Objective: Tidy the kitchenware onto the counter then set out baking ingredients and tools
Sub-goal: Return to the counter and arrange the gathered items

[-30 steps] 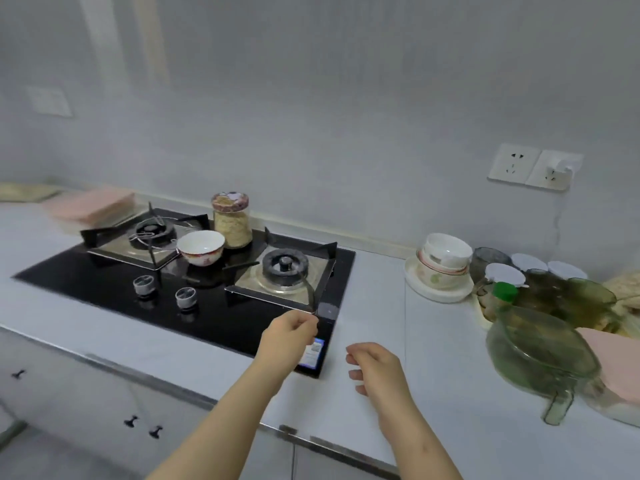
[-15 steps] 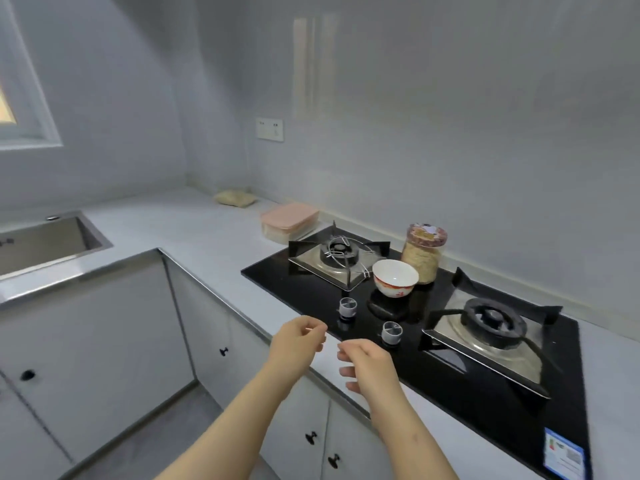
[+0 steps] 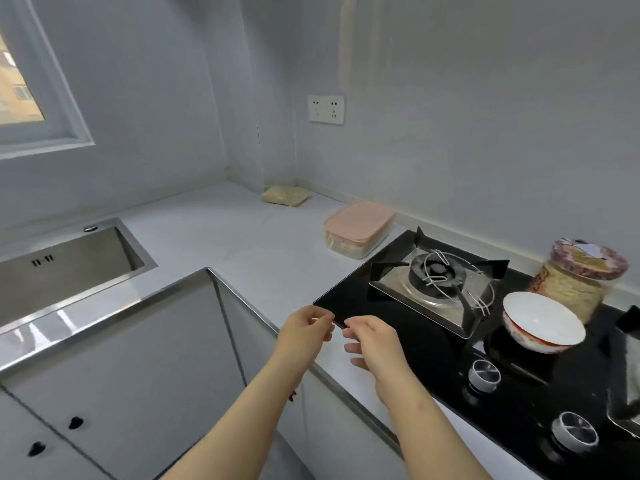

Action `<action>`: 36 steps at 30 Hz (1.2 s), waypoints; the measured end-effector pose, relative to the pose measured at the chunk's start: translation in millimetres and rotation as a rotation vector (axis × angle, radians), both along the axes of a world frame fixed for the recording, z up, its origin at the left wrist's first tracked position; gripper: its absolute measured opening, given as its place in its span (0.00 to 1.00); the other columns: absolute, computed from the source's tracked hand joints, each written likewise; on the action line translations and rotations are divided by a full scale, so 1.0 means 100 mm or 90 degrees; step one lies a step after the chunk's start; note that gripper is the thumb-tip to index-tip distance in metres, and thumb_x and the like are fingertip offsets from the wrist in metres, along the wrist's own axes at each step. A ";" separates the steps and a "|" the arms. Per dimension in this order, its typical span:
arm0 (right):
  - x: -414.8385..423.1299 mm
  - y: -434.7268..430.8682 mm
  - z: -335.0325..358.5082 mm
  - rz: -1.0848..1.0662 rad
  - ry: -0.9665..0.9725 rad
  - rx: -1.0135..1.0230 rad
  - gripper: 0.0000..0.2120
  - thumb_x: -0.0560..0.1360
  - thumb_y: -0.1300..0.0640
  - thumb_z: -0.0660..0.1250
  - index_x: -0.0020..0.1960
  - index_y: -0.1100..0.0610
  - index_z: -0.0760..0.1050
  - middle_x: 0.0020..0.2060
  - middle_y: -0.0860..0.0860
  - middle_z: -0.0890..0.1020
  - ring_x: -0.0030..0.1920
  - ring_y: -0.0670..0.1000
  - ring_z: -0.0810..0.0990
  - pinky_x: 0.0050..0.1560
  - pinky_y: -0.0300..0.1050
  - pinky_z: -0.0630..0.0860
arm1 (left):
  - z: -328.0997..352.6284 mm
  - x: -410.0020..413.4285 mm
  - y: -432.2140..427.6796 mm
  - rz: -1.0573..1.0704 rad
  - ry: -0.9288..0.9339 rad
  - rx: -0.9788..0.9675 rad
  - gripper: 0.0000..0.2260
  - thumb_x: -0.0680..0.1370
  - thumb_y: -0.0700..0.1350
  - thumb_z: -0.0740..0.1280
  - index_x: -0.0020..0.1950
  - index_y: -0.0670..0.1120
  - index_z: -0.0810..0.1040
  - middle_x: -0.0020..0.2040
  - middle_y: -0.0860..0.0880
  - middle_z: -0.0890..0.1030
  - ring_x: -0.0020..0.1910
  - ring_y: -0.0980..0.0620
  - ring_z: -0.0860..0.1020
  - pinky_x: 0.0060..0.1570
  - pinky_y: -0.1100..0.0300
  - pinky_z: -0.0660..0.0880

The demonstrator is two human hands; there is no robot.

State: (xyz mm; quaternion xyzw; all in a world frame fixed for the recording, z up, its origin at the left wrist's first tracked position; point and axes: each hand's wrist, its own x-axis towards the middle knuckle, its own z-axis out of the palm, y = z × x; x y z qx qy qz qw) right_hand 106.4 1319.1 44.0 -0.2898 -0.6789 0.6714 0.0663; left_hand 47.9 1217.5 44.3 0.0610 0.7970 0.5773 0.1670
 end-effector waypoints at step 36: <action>-3.60 1.44 -0.72 -0.564 0.001 -0.136 0.18 0.75 0.59 0.60 0.64 0.59 0.69 0.51 0.54 0.78 0.48 0.53 0.77 0.50 0.46 0.72 | -0.79 -4.15 1.63 -0.262 -0.220 0.066 0.16 0.80 0.55 0.57 0.63 0.48 0.69 0.58 0.50 0.75 0.59 0.49 0.74 0.61 0.53 0.70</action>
